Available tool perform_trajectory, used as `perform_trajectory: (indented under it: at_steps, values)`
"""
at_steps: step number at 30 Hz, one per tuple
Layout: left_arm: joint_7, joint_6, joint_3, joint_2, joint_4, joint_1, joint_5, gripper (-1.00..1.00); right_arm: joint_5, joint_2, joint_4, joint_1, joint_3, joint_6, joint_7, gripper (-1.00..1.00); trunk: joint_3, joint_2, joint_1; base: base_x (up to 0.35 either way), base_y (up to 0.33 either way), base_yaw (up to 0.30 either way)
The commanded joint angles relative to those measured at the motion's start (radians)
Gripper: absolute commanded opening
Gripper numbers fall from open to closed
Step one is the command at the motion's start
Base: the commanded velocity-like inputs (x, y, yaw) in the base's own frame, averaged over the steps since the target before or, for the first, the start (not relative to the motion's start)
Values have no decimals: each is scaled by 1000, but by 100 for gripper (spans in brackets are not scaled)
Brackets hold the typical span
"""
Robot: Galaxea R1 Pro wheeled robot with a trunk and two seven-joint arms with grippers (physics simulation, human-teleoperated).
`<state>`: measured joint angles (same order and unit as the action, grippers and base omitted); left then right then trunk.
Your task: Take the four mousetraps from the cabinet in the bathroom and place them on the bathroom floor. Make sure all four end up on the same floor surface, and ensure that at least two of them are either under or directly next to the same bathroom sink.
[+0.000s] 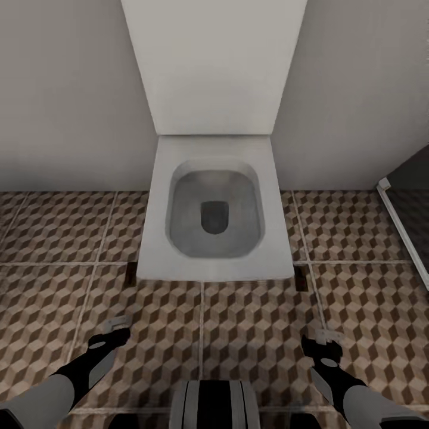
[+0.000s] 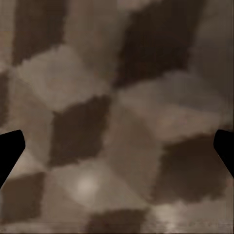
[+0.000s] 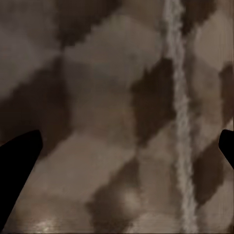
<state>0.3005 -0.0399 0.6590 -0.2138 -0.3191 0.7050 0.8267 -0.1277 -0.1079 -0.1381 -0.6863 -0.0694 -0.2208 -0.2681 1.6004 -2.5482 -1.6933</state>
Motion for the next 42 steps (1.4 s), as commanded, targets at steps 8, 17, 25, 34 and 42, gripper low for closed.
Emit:
perform_trajectory:
  at_steps: [8,17,25,34,42]
  values:
    - [6,7,11,0,2,-1,22,100,-14,0,3,1,-6,6,-3,100,1,0,0,-346,0,0]
    - [6,6,11,1,2,-1,22,100,-14,1,3,1,-6,6,-3,100,1,0,0,-346,0,0]
    - [6,6,11,2,2,-1,21,100,-13,1,3,1,-6,6,-3,100,1,0,0,-345,0,0]
    - [6,5,11,4,2,-1,18,100,-13,1,3,1,-6,6,-3,100,1,0,0,-163,0,0]
    - [6,5,11,5,2,-1,17,100,-13,1,3,1,-6,6,-3,100,1,0,0,-21,0,0]
